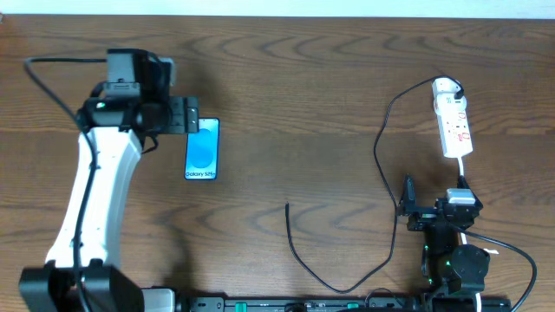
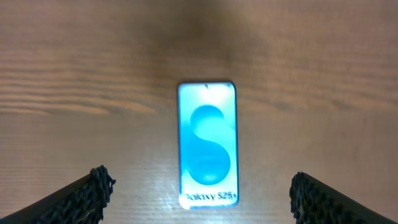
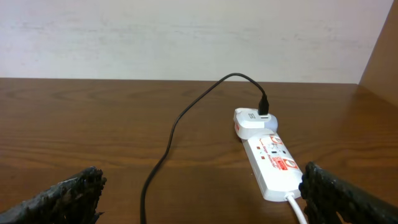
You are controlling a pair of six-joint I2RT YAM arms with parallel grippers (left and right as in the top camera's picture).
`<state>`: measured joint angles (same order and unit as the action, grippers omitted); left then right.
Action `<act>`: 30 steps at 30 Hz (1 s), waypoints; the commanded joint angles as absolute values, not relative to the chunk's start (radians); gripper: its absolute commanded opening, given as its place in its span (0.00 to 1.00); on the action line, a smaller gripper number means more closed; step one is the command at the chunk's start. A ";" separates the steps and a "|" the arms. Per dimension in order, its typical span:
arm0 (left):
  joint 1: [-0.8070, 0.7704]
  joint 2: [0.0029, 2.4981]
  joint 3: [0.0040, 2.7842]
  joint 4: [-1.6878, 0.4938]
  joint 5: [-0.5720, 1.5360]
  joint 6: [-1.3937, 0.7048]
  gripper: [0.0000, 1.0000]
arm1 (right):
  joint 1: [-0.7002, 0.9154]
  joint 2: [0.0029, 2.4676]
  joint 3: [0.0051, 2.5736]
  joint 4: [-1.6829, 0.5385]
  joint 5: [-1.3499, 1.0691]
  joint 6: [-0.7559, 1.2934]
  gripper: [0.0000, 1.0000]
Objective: Plug charger to phone and switch on socket
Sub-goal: 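Raise the left arm and move the left gripper over the phone, then lower the open left gripper down around the phone's top edge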
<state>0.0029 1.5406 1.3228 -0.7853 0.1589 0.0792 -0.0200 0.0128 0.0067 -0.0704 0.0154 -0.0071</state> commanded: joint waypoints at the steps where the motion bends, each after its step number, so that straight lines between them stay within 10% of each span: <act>1: -0.017 1.586 1.347 -0.809 0.171 0.086 0.93 | -0.002 0.007 0.006 -0.075 0.020 0.007 0.99; 20: -0.017 1.637 1.346 -0.826 0.171 0.086 0.94 | -0.002 0.007 0.006 -0.075 0.020 0.007 0.99; 21: -0.018 1.637 1.346 -0.826 0.171 0.086 0.84 | -0.002 0.007 0.006 -0.075 0.020 0.007 0.99; 22: -0.017 1.637 1.346 -0.826 0.171 0.086 0.50 | -0.002 0.007 0.006 -0.075 0.020 0.007 0.99; 25: -0.017 1.637 1.346 -0.826 0.171 0.086 0.27 | -0.002 0.007 0.006 -0.075 0.020 0.007 0.99; 26: -0.017 1.637 1.346 -0.826 0.171 0.086 0.27 | -0.002 0.007 0.006 -0.075 0.020 0.007 0.99; 30: -0.017 1.637 1.346 -0.827 0.171 0.085 0.98 | -0.002 0.007 0.006 -0.075 0.020 0.007 0.99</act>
